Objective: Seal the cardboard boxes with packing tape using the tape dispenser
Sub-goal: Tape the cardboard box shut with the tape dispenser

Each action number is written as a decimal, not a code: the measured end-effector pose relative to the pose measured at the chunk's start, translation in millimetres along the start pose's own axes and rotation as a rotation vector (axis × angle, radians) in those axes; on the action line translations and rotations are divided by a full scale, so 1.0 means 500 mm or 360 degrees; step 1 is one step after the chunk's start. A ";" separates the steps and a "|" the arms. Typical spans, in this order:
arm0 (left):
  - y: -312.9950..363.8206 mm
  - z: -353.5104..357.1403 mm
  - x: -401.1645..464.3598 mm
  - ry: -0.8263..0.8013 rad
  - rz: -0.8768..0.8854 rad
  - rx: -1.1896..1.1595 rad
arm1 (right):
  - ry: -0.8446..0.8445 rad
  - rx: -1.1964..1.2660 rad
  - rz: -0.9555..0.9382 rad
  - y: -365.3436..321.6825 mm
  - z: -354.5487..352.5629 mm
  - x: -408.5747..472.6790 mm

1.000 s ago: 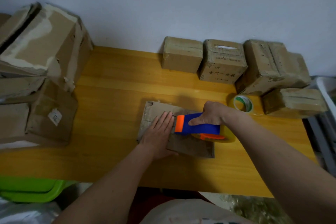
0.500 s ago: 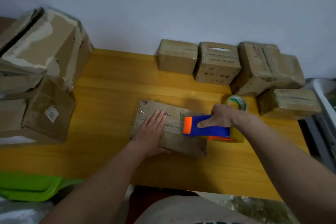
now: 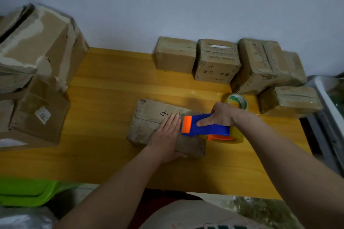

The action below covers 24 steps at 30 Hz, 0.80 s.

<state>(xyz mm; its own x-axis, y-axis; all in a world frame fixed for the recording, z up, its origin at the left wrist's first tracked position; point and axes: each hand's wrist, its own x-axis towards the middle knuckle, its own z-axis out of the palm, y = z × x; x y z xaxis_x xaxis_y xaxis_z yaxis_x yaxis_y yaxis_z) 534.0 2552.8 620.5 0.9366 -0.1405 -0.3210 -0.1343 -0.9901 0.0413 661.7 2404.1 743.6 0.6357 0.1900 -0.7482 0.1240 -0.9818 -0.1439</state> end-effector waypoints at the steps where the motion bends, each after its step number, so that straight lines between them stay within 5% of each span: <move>1: -0.002 0.001 0.000 -0.0008 0.0002 0.0002 | 0.0002 0.0013 -0.0002 0.002 0.000 0.001; 24: 0.055 -0.010 0.024 0.0003 0.0102 -0.0060 | -0.0057 0.0143 0.0121 0.095 0.003 0.019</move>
<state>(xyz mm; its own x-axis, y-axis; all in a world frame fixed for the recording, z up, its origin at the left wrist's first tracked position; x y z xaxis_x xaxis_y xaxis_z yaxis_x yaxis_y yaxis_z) 543.1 2524.0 622.6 0.9272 -0.2034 -0.3146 -0.1817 -0.9785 0.0971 672.5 2359.3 728.6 0.6129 0.1166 -0.7815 0.0068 -0.9898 -0.1423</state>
